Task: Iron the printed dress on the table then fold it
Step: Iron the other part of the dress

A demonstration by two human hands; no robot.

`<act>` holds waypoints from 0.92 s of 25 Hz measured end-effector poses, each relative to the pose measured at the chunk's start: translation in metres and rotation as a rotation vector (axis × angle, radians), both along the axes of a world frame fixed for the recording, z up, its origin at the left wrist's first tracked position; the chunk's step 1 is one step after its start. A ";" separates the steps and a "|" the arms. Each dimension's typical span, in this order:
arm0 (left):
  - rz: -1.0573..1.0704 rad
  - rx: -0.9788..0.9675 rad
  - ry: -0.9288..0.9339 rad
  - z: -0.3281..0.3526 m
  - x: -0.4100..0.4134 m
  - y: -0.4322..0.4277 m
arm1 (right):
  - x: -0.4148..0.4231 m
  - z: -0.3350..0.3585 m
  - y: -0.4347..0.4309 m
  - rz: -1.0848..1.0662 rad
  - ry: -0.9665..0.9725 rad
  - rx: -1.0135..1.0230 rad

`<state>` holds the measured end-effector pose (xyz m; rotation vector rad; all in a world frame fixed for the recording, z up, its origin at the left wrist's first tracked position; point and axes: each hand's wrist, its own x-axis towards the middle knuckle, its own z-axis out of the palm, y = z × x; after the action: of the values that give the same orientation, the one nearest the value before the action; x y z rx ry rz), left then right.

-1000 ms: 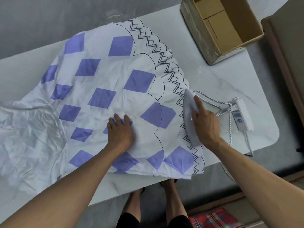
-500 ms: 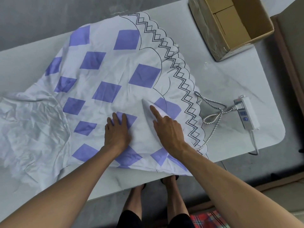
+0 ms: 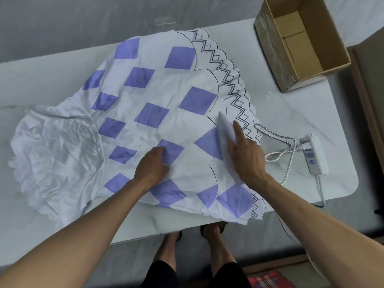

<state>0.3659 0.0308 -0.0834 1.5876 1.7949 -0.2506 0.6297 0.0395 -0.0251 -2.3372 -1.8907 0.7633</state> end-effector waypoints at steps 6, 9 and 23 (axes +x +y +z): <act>0.418 0.042 -0.033 0.045 -0.091 -0.044 | -0.095 0.045 0.023 0.310 0.184 -0.047; 0.487 0.042 0.031 0.047 -0.157 -0.073 | -0.155 0.051 0.024 0.373 0.267 -0.077; 0.045 -0.108 0.402 -0.027 -0.375 -0.135 | -0.344 0.007 0.037 1.088 -0.061 -0.009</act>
<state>-0.0090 -0.1038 -0.1107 1.4945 2.0735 -0.6740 0.2860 0.0768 -0.0180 -1.1541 -3.1278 0.6912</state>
